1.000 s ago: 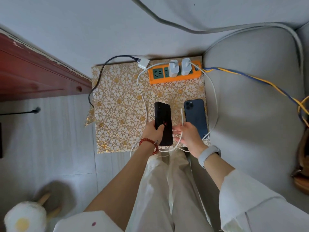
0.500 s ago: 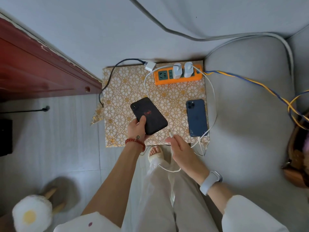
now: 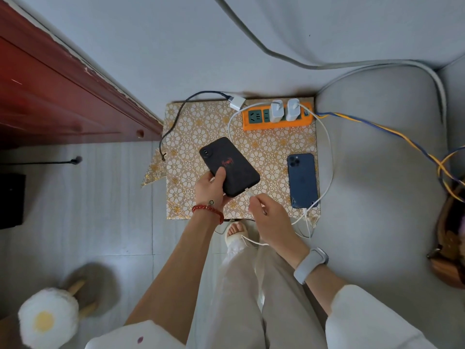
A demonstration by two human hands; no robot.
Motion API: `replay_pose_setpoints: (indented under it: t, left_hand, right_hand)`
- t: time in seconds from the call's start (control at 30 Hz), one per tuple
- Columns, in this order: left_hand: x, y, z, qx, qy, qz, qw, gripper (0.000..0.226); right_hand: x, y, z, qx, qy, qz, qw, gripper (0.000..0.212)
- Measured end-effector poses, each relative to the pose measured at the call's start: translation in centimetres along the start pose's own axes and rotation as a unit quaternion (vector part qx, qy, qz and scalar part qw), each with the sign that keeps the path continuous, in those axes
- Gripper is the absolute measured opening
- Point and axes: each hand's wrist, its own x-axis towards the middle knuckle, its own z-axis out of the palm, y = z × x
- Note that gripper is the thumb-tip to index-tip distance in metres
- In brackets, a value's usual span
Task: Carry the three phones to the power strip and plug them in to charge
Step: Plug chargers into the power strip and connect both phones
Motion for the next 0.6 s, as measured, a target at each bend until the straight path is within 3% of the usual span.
replay_pose_setpoints:
  t: [0.6]
  left_hand:
    - [-0.2,-1.6,0.3,0.094,0.001,0.005,0.996,0.008]
  right_hand:
    - [-0.3,0.8,0.2,-0.045,0.010,0.033,0.998,0.035]
